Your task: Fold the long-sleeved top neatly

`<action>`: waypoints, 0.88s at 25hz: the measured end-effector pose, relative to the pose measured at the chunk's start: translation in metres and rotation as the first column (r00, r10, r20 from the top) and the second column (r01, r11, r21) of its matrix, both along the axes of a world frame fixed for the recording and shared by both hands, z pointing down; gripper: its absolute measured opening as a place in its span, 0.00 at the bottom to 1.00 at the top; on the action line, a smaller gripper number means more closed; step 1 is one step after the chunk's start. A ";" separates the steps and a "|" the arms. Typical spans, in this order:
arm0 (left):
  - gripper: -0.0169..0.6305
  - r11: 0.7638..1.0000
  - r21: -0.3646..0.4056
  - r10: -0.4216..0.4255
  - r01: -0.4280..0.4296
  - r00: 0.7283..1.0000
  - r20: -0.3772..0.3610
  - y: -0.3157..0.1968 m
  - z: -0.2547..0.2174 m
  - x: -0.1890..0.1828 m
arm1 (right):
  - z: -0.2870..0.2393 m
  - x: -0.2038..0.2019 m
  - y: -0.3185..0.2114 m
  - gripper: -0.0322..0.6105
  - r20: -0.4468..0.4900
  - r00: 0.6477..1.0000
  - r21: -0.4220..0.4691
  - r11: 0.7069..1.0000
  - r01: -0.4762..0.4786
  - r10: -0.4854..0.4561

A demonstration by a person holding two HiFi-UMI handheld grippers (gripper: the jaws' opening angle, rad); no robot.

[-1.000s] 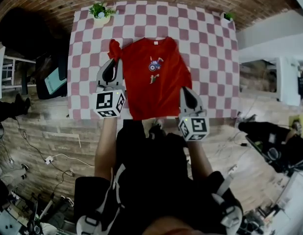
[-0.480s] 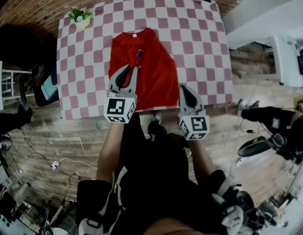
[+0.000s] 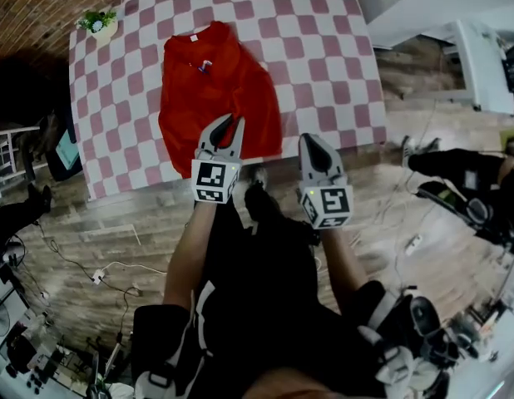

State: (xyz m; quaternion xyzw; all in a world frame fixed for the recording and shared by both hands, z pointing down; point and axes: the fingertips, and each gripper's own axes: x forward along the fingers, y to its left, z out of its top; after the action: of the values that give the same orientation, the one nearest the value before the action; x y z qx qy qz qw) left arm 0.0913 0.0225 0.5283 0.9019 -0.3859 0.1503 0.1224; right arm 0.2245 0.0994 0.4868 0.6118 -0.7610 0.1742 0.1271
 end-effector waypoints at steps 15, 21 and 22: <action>0.10 0.990 -0.111 0.096 -0.086 0.992 0.085 0.042 0.104 0.038 | 0.027 0.009 0.025 0.06 0.005 1.000 -0.024 0.999 -0.028 0.028; 0.19 0.973 -0.177 0.154 -0.145 0.987 0.038 0.058 0.115 0.051 | 0.027 0.012 0.034 0.06 0.011 0.999 -0.030 0.999 -0.036 0.037; 0.21 0.971 -0.180 0.165 -0.156 0.986 0.032 0.061 0.115 0.055 | 0.027 0.013 0.035 0.06 0.012 0.999 -0.030 0.999 -0.035 0.035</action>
State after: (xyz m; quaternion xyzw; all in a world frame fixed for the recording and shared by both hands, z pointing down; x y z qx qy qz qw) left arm 0.1460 0.0832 0.6429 0.9119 -0.2996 0.2146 0.1805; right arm 0.2373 0.1345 0.5139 0.6219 -0.7483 0.1917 0.1282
